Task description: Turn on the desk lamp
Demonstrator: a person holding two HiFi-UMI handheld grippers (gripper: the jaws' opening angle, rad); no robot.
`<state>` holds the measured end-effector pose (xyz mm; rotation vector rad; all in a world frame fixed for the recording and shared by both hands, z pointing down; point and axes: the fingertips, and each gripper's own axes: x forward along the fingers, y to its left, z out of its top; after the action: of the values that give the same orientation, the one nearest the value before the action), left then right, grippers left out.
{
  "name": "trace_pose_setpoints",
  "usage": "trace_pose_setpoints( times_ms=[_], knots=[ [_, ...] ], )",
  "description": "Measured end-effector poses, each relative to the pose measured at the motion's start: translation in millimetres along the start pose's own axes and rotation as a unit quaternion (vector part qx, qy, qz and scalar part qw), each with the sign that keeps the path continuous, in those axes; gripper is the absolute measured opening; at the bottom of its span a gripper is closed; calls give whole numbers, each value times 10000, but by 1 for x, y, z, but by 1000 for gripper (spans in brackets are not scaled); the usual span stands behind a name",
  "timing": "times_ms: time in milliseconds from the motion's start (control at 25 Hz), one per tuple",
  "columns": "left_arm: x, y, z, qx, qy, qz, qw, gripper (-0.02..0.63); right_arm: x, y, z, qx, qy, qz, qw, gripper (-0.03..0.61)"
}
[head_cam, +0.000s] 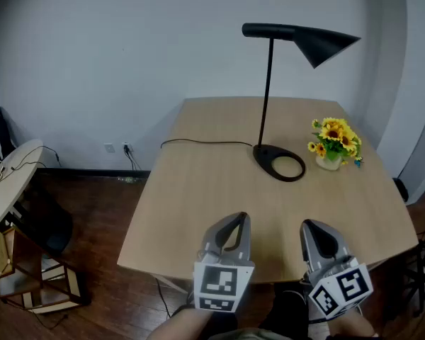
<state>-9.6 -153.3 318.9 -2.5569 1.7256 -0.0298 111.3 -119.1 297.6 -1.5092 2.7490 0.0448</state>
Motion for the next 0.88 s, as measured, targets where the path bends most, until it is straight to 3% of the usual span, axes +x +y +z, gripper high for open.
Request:
trace_pose_setpoints(
  times_ms=[280, 680, 880],
  knots=[
    [36, 7, 7, 97, 97, -175, 9998, -2, 34, -8, 13, -143, -148, 11, 9998, -2],
    [93, 29, 8, 252, 214, -59, 9994, -2, 88, -25, 24, -365, -117, 214, 9990, -2],
    [123, 35, 5, 303, 271, -11, 9992, -2, 117, -48, 27, -335, -147, 68, 9993, -2]
  ],
)
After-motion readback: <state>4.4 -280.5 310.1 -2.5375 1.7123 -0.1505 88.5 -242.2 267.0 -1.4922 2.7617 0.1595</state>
